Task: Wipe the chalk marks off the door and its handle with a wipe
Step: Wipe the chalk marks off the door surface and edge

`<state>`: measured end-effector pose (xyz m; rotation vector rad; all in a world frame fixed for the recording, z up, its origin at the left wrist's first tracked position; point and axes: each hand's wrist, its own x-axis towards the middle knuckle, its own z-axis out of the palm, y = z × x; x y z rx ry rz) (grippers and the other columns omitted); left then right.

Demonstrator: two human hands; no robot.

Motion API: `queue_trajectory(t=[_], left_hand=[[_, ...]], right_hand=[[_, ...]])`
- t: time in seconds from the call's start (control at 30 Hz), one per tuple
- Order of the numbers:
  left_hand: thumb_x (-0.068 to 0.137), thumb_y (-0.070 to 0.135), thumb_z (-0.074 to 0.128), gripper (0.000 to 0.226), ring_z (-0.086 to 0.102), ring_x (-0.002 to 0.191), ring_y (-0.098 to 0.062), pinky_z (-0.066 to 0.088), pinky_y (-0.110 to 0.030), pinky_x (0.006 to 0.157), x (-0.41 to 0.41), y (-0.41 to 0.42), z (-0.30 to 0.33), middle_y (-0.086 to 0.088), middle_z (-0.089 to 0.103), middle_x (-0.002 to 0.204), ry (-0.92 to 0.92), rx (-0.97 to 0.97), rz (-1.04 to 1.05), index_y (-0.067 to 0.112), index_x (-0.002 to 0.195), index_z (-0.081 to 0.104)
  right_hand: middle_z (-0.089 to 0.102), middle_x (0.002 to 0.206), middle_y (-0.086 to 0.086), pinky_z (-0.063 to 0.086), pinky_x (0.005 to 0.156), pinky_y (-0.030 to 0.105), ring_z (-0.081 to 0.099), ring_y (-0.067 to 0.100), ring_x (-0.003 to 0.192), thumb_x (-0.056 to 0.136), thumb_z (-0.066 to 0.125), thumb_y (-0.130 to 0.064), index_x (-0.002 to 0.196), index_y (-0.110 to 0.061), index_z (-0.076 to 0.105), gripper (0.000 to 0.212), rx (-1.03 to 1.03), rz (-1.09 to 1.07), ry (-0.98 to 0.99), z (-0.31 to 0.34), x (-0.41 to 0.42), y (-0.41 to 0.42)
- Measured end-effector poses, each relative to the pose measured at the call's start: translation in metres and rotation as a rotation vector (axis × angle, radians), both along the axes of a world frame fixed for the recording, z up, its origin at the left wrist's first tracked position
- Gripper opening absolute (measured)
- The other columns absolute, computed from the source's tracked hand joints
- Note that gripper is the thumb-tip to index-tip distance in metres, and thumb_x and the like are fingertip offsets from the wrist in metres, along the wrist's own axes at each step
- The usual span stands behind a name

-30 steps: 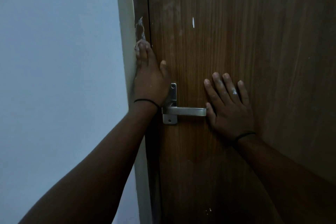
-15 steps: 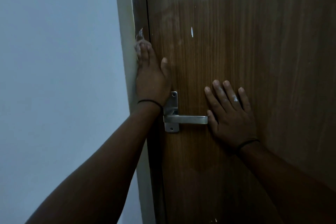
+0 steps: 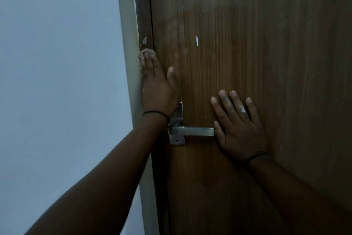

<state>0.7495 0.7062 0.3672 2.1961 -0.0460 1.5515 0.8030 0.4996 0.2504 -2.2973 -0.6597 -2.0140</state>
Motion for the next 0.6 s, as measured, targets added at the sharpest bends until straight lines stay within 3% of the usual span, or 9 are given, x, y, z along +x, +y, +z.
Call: queue_trajectory(t=[0.2, 0.43, 0.6], left_hand=[[0.105, 0.043, 0.024, 0.070, -0.009, 0.153, -0.022, 0.003, -0.036, 0.125, 0.015, 0.000, 0.067, -0.011, -0.009, 0.165, -0.062, -0.019, 0.056, 0.004, 0.155, -0.004], [0.105, 0.042, 0.028, 0.068, -0.007, 0.153, -0.018, 0.008, -0.036, 0.125, 0.001, 0.005, -0.004, -0.006, -0.006, 0.166, -0.017, 0.116, 0.051, 0.010, 0.157, -0.002], [0.105, 0.038, 0.026, 0.066, -0.006, 0.153, -0.022, 0.009, -0.037, 0.125, 0.010, 0.011, 0.071, -0.011, -0.005, 0.166, -0.084, 0.071, 0.023, 0.004, 0.156, -0.001]], right_hand=[[0.017, 0.165, 0.004, 0.010, 0.123, 0.050, 0.013, 0.023, 0.153, 0.101, 0.037, -0.041, 0.157, -0.019, 0.024, 0.061, 0.004, 0.015, 0.003, 0.001, 0.001, 0.001], [0.020, 0.165, 0.004, 0.011, 0.123, 0.050, 0.014, 0.023, 0.153, 0.101, 0.036, -0.041, 0.156, -0.020, 0.025, 0.060, 0.008, 0.013, 0.005, 0.000, 0.001, 0.001], [0.018, 0.165, 0.004, 0.009, 0.123, 0.049, 0.013, 0.023, 0.153, 0.102, 0.032, -0.041, 0.156, -0.019, 0.025, 0.059, 0.004, 0.015, -0.007, 0.000, 0.003, 0.002]])
